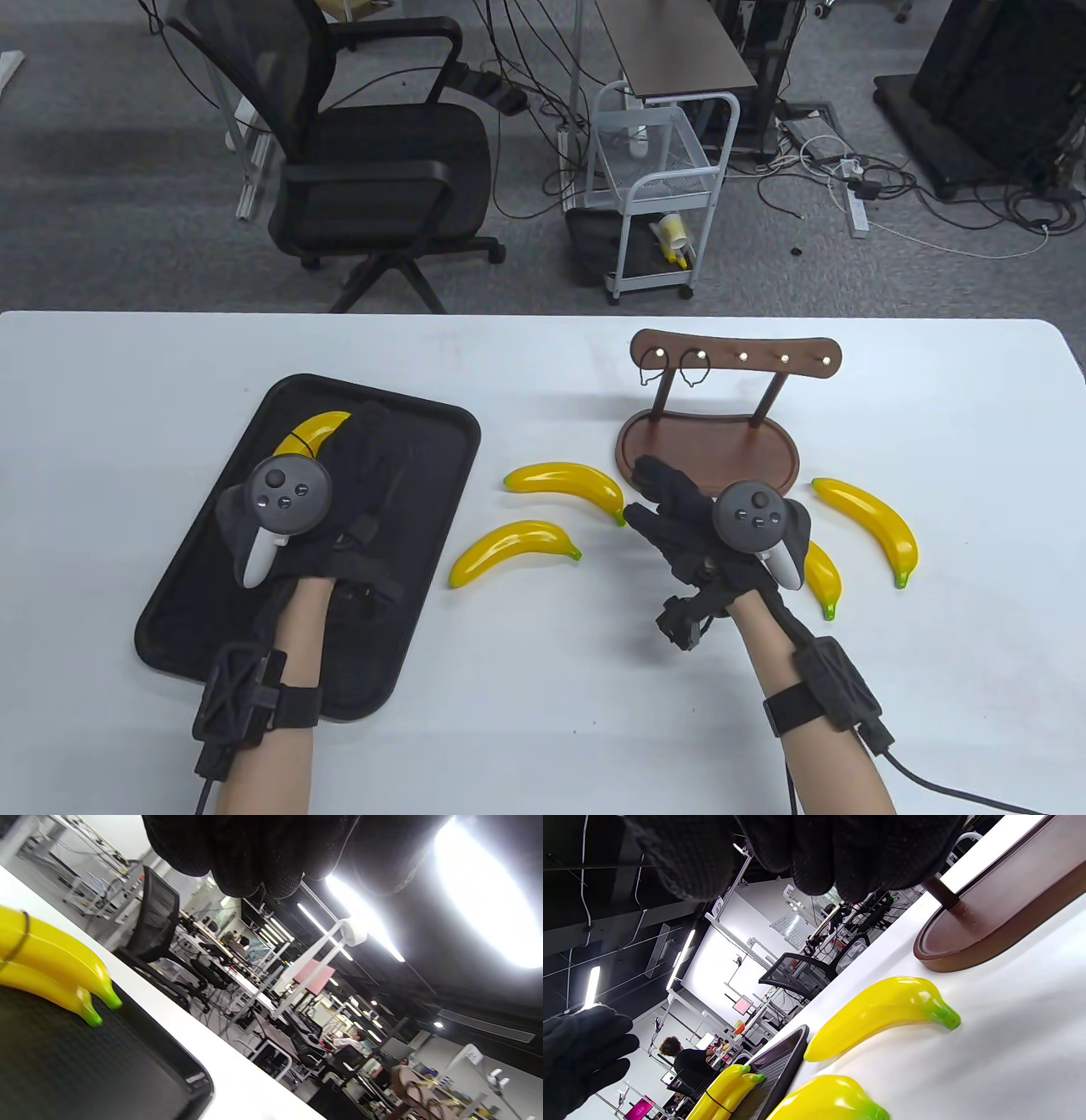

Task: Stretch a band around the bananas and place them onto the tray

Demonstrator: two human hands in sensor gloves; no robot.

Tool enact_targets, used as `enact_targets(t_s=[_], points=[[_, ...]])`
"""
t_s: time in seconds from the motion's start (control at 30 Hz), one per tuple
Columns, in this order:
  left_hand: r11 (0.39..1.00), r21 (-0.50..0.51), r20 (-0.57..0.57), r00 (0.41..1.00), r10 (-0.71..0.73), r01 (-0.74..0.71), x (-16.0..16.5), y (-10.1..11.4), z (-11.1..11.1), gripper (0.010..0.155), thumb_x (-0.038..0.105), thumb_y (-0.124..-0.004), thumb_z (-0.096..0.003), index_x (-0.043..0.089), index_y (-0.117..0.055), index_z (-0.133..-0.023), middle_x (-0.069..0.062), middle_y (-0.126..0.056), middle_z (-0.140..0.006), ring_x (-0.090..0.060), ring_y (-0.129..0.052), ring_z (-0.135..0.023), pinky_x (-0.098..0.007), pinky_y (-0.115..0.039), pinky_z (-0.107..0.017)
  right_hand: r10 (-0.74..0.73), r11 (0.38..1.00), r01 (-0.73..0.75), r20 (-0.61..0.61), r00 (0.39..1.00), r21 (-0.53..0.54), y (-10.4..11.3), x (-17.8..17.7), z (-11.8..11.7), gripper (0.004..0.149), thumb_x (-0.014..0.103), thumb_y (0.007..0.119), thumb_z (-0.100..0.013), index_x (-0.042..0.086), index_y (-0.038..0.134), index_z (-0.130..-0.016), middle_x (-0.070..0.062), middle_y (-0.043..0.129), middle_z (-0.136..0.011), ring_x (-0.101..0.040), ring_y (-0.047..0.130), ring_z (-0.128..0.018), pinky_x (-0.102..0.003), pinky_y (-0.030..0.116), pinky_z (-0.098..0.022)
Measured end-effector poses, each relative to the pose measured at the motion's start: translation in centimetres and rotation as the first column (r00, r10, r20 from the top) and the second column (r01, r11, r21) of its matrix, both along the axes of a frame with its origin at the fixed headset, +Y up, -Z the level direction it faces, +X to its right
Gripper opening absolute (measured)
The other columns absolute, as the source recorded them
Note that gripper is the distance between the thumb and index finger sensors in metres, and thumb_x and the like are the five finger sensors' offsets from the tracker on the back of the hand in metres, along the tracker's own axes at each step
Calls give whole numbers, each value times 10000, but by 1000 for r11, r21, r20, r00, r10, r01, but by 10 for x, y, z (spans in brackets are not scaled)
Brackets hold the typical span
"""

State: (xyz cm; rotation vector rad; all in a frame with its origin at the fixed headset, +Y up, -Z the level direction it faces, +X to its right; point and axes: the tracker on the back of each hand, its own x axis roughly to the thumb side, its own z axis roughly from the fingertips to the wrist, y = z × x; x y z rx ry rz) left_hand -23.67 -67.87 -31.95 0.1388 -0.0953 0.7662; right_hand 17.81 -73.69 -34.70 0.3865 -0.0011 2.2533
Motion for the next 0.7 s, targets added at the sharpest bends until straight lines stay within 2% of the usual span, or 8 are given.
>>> enact_targets(t_s=[0.13,0.3,0.7], points=[[999,-10,61,998,33,-32,23,-6,4,602,504,-675,-641,274,-465,-1156,-16,-550,-1244,-356,-629,-1141,-567,-524,-835,6,1000,-6,11,1000,3,0,3,-1,682,414,741,-560,99,491,-1111,-181,617,-1101,-439,709,-958,-556,690,-635],[1000,7,124,992,-15,15,47,-15,8,592,499,-682,-635,282,-479,-1147,-5,-568,-1235,-345,-646,-1134,-557,-531,-835,18,1000,-18,24,1000,6,0,5,0,680,413,741,-560,98,493,-1110,-178,619,-1099,-438,712,-956,-558,686,-637],[999,-48,231,973,4,7,75,-45,13,595,508,-686,-626,287,-484,-1141,2,-583,-1225,-328,-667,-1124,-541,-545,-838,9,1000,-8,56,998,-17,-6,9,-2,674,410,742,-561,99,499,-1107,-178,626,-1095,-438,716,-951,-563,684,-636]])
